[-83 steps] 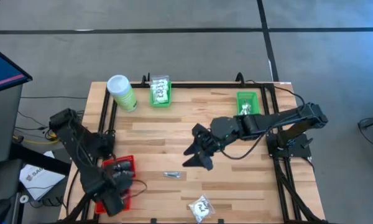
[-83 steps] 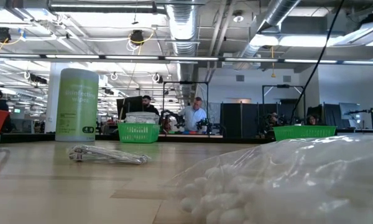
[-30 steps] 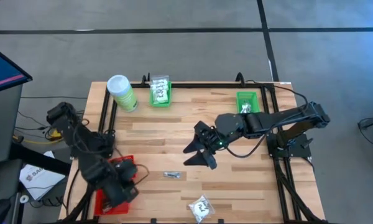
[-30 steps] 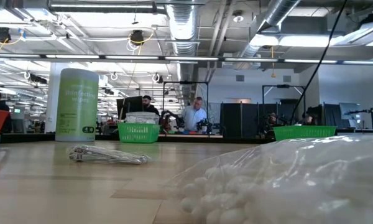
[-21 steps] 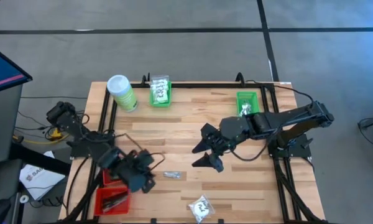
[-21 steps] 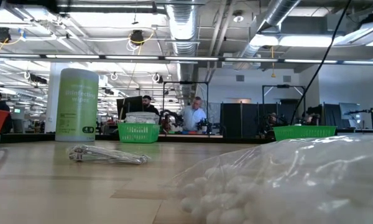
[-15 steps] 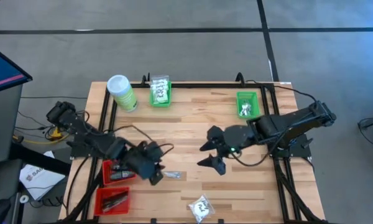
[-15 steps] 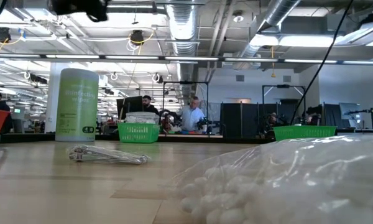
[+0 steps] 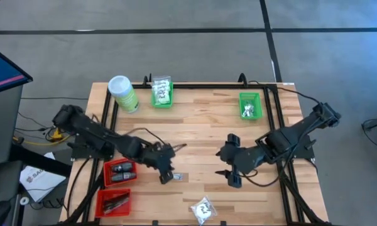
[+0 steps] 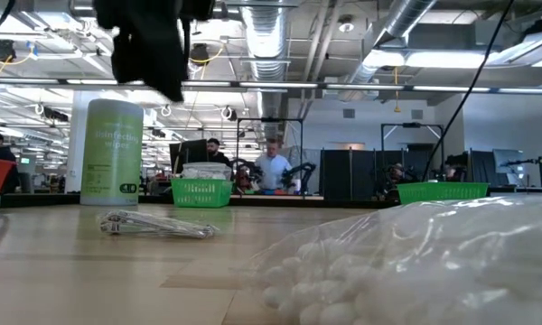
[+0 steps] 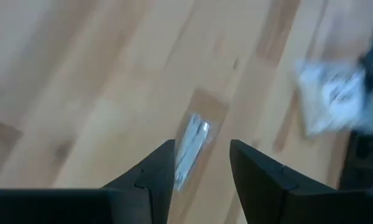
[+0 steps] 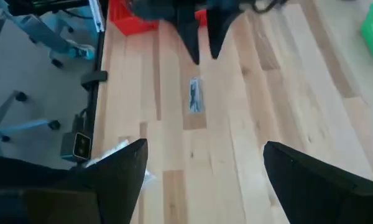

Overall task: Pick & Place Travel size toiletries
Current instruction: Put the silver nail cutter into the top right green basket

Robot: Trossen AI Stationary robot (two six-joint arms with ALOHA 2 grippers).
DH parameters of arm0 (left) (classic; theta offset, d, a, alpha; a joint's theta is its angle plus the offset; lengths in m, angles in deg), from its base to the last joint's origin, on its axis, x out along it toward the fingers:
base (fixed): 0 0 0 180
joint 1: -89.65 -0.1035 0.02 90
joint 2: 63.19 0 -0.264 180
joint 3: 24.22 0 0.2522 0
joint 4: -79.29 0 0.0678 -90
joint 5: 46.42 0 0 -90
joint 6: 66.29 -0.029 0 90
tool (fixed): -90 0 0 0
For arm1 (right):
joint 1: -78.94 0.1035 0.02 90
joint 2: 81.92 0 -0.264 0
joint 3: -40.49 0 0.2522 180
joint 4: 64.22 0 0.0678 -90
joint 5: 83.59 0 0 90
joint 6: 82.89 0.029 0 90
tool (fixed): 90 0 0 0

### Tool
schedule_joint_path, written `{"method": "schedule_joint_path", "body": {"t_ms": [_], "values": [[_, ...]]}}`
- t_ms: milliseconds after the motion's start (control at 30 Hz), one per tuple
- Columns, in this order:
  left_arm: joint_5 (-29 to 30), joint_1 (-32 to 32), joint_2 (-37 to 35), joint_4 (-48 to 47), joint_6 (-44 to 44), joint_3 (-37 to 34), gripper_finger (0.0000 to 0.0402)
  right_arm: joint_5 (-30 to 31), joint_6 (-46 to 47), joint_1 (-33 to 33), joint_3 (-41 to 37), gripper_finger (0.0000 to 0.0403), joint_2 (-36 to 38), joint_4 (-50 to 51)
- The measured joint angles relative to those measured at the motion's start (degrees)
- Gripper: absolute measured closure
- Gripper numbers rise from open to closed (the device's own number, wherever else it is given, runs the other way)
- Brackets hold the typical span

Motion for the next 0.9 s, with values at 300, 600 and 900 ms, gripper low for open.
{"method": "schedule_joint_path", "body": {"t_ms": [300,600,900], "values": [[-4.34,1.65,12.55,5.13,-1.60,0.03,0.0254,-8.77,8.30,-0.60,-23.35,0.0092,7.87,-25.60],[-3.65,3.11,16.99,4.53,-11.79,0.03,0.0255,-10.74,17.98,-0.90,-44.16,0.0092,17.20,-56.21],[-2.57,2.81,18.72,4.01,-13.27,0.05,0.0255,-10.72,18.19,-1.39,-46.22,0.0092,18.22,-58.80]]}}
